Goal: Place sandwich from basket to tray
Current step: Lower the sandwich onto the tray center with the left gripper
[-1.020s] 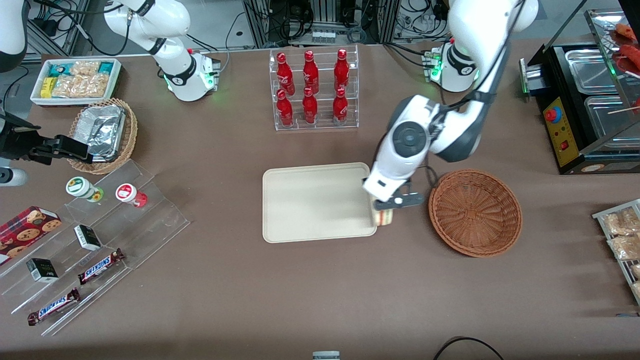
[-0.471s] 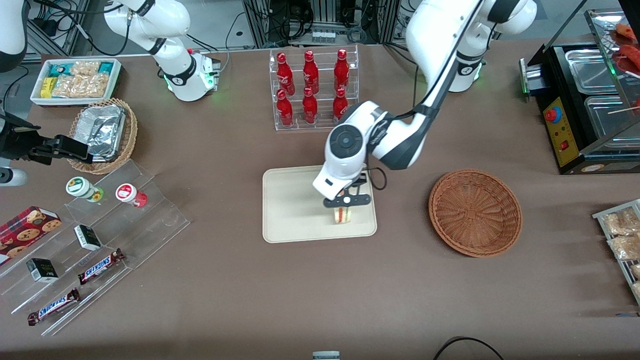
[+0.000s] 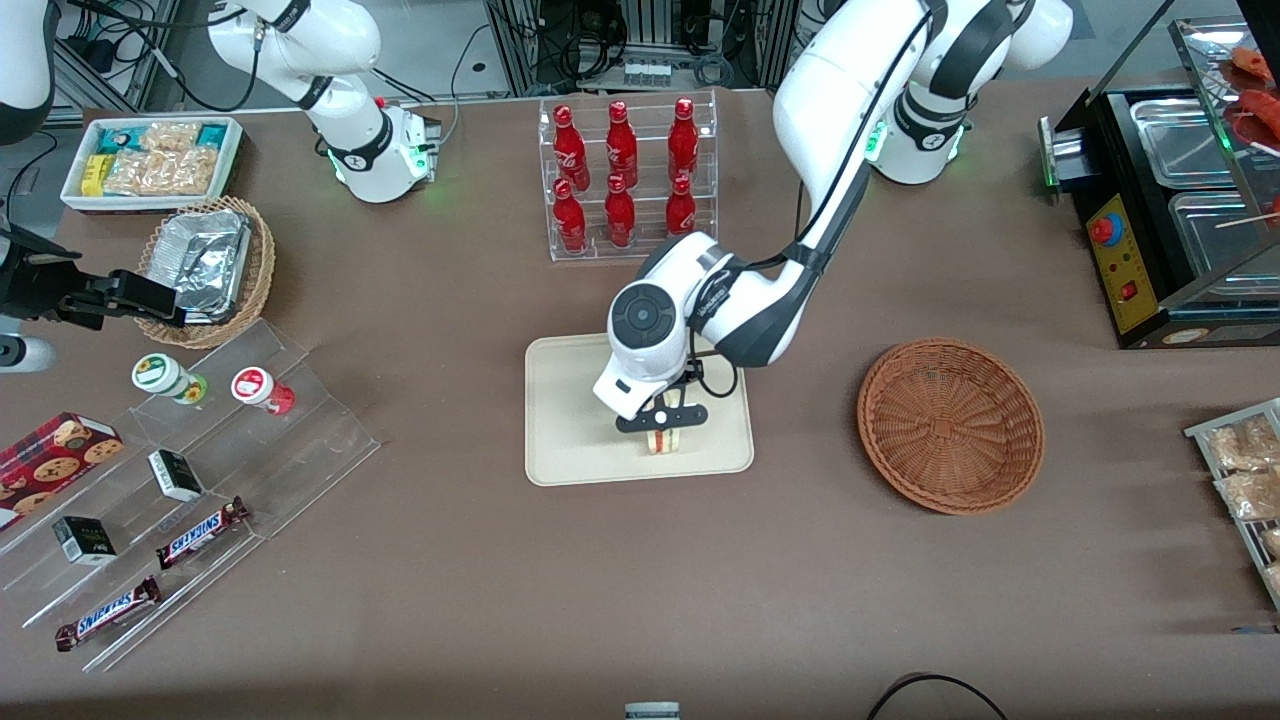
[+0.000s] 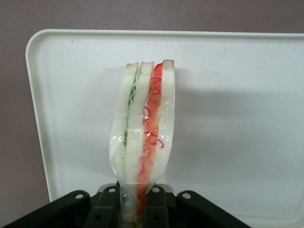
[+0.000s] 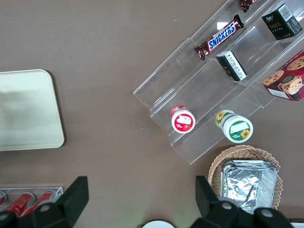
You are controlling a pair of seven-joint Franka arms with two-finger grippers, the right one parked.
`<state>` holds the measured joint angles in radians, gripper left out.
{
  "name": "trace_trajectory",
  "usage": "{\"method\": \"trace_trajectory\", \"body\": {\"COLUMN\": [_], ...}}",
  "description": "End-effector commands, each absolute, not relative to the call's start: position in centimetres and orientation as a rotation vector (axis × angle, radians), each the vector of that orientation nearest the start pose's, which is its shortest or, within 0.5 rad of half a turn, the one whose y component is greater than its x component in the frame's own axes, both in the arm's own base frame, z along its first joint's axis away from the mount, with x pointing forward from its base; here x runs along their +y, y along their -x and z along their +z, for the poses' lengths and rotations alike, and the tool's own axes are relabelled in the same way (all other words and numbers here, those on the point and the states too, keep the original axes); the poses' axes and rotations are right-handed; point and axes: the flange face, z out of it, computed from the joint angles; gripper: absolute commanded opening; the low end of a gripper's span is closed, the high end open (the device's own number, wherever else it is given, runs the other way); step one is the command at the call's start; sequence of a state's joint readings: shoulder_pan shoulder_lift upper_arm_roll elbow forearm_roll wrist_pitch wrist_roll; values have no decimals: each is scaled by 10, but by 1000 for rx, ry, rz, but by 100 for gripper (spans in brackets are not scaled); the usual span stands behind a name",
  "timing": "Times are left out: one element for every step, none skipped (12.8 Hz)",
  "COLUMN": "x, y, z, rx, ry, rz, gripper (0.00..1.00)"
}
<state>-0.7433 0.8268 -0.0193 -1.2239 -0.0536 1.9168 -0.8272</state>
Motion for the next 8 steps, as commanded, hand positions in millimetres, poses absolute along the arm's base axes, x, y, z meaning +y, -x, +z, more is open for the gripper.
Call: {"method": "trace_trajectory", "body": {"x": [-524,-529,-534,-537,-539,-540,-547,-548], "y": [-536,-534,-534,-531,-529,-527,-520,-519], "z": [262,257,252,250,249,249,249,249], "rx": [-156,-157,-172,-171,-164,-162,-151,-174], "ry": [3077,3083,3084,3087,3086,3085,3084,3083], "rz": [219,224,229,239,250,252,252,247], "gripper": [0,0,0,0,0,0,0,0]}}
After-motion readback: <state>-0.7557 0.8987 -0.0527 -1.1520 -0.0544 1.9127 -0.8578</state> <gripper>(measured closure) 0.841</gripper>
